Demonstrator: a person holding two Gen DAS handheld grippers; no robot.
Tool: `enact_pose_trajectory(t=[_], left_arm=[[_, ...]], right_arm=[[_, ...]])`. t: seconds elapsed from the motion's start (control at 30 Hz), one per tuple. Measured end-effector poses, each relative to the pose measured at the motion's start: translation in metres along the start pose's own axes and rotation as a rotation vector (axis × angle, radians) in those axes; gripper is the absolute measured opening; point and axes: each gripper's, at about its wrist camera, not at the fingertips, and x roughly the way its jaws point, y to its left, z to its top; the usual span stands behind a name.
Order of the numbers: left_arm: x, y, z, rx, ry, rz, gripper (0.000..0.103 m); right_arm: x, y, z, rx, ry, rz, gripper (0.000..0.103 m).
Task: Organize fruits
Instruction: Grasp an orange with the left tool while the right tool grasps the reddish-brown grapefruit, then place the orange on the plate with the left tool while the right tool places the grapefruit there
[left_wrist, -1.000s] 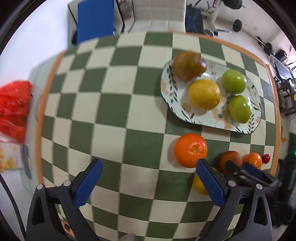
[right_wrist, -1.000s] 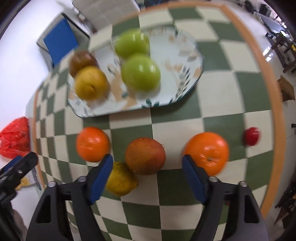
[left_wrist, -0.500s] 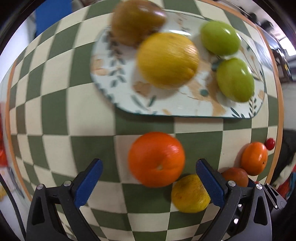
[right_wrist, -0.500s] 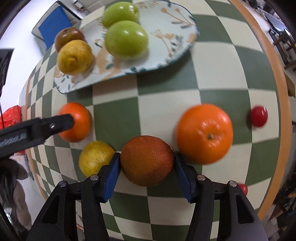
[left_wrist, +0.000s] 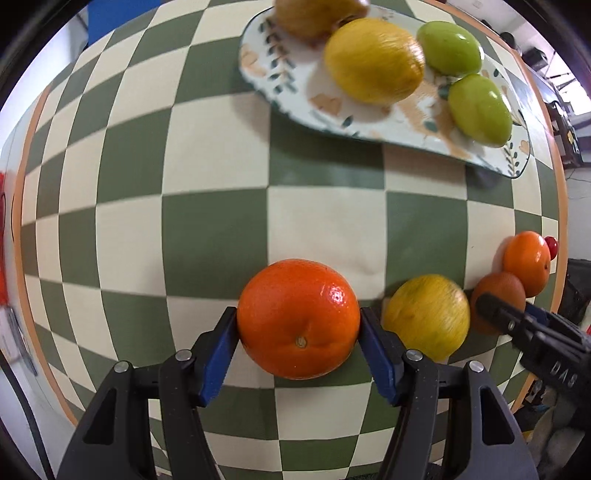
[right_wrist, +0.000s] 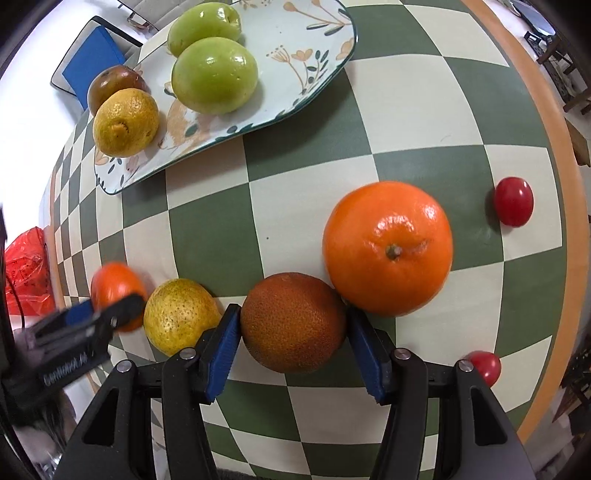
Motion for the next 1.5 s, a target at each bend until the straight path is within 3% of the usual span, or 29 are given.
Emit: enact_pose_trajectory(t=[0.23,0.43,0.63,0.73,0.87,1.1,1.5], left_arm=[[0.005,0.011,-0.001,-0.031,0.001,-0.012,0.061],[-0.039,0.018,0.012,-0.031,-0.074,-0.057,0.061],[-0.114,0.021,0.064,-0.043,-0.198,-0.121,0.061],[-0.126,0.022,0.099,-0.056,-0.222,-0.102,0.061],[-0.106,0.033,0.14,-0.076,-0.163,-0.075,0.061],[-0.057,0.042,0.159,-0.13,-0.028,-0.113,0.062],[-0.042,0.039,0.158,-0.156,0.028,-0.161,0.062]], right_arm=[[0.004,0.013,0.004,-0.054,-0.015,-0.034,0.06],[-0.015,0.025,0.004,-0.056,-0.042,0.024,0.059],[-0.073,0.034,0.034,-0.043,-0.15,0.119,0.059],[-0.095,0.033,0.067,-0.035,-0.197,0.118,0.059],[-0.099,0.026,0.114,-0.017,-0.215,0.077,0.059],[-0.073,0.022,0.163,-0.028,-0.163,-0.009,0.059],[-0.043,0.024,0.181,-0.018,-0.082,-0.022,0.062]])
